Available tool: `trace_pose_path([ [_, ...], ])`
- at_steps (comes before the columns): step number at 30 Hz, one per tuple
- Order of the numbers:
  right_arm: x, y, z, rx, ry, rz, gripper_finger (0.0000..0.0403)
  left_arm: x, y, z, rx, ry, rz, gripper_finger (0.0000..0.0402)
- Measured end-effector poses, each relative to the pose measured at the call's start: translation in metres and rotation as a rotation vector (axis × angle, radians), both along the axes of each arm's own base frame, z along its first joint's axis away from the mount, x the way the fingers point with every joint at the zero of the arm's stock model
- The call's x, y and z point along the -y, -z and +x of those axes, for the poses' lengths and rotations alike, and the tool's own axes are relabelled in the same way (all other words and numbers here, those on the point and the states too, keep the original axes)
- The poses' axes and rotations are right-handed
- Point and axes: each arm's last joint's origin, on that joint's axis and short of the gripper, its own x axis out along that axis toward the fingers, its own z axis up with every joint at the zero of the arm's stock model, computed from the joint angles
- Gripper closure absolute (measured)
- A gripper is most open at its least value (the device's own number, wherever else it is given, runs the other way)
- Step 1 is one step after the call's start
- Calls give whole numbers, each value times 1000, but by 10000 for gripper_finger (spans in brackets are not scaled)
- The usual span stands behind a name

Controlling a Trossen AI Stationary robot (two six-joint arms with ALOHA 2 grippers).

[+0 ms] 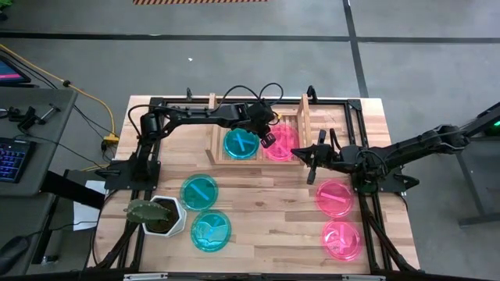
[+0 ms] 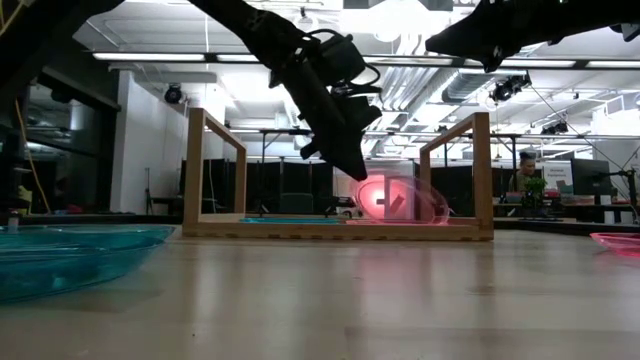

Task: Place and stack plates onto a shelf
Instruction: Stack the pink plate on top of the pink plate on the shelf, then stack the pink plate on top of the pink plates on the shelf

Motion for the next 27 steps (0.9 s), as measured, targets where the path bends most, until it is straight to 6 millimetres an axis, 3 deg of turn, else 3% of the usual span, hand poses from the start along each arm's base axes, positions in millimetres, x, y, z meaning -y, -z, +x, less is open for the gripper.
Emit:
trace_pose_path([
  [15, 0, 0, 0, -3, -1, -9, 403, 0, -11, -5, -2, 24, 22, 255],
  [23, 0, 0, 0, -4, -1, -10, 403, 5, -30, -18, -28, 156, -9, 247],
  [27, 0, 1, 0, -15, 0, -12, 403, 16, -44, -26, 69, 241, -26, 253],
])
